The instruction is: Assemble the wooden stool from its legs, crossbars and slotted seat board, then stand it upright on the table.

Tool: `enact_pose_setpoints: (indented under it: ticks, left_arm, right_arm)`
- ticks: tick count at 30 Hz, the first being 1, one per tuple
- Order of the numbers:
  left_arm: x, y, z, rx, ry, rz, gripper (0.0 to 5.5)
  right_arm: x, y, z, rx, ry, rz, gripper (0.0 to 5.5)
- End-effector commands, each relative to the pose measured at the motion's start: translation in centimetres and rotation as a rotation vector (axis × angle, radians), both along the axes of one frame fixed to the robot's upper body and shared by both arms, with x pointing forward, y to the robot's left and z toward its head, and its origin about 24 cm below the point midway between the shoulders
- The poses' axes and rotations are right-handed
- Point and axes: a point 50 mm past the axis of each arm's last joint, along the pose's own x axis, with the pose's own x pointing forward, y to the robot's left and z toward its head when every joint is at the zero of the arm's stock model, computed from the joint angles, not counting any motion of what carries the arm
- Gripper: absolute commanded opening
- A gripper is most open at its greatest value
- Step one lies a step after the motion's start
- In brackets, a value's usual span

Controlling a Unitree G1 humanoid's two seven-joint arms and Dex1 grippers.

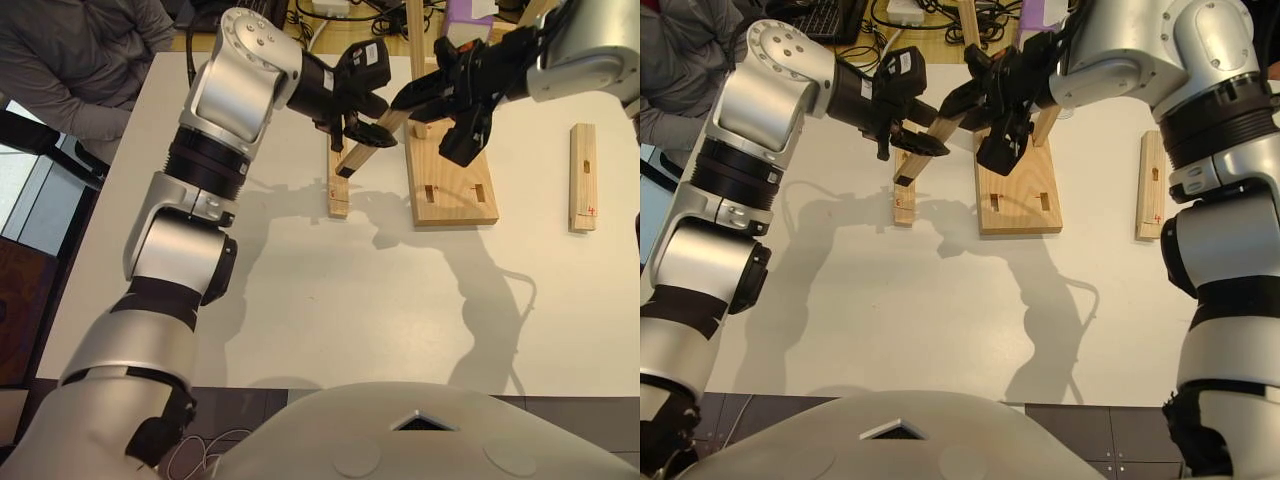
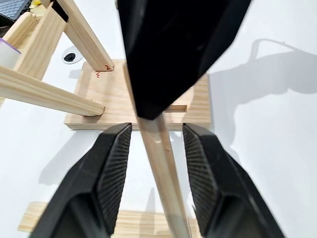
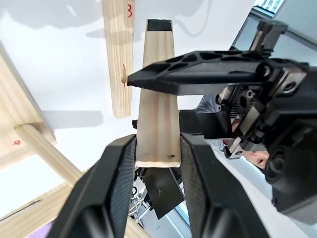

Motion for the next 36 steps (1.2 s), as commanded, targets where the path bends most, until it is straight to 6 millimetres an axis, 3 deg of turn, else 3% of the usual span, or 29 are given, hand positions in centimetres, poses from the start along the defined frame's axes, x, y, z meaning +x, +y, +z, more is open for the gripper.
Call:
enact_pose_setpoints:
  ticks: [1,5,13,15,19,23,28,32,36]
  left_arm:
    - [-0.3,-0.6,-0.1,-0.012,0.010,-0.003,1.22]
    - [-0.6,-0.7,-0.7,0.005,0.023,-0.017,0.48]
    - [-0.9,-0.8,-0.8,0.007,0.015,-0.019,0.41]
    - [-0.8,-0.7,-0.8,0.011,0.006,-0.018,0.41]
    - [-0.5,-0.2,-0.6,0.008,-0.011,0.005,0.41]
    - [-0.3,0.7,0.2,-0.079,-0.036,0.086,0.41]
    - [-0.6,2.3,1.0,-0.275,-0.115,0.322,0.41]
    - [-1.2,2.3,0.6,-0.587,-0.192,0.643,0.41]
    - [-1.6,2.7,-1.3,-0.756,-0.263,0.991,0.41]
  right_arm:
    - [-0.5,0.4,-0.5,0.002,0.019,0.026,1.28]
    - [-0.7,0.5,-0.6,0.010,0.032,0.024,1.28]
    - [-0.8,0.4,-0.7,0.054,0.070,-0.020,1.28]
    - [-0.7,-0.2,-0.7,0.058,0.088,-0.072,1.83]
    - [-0.7,-2.4,0.0,0.082,0.113,-0.190,2.43]
    - [-1.8,-5.1,2.2,0.262,0.162,-0.329,3.14]
    - [-4.5,-8.2,1.8,0.486,0.289,-0.514,4.03]
    - [-6.0,-10.2,-0.4,0.639,0.343,-0.664,4.68]
    - [-7.7,-10.9,-3.4,0.723,0.432,-0.774,5.29]
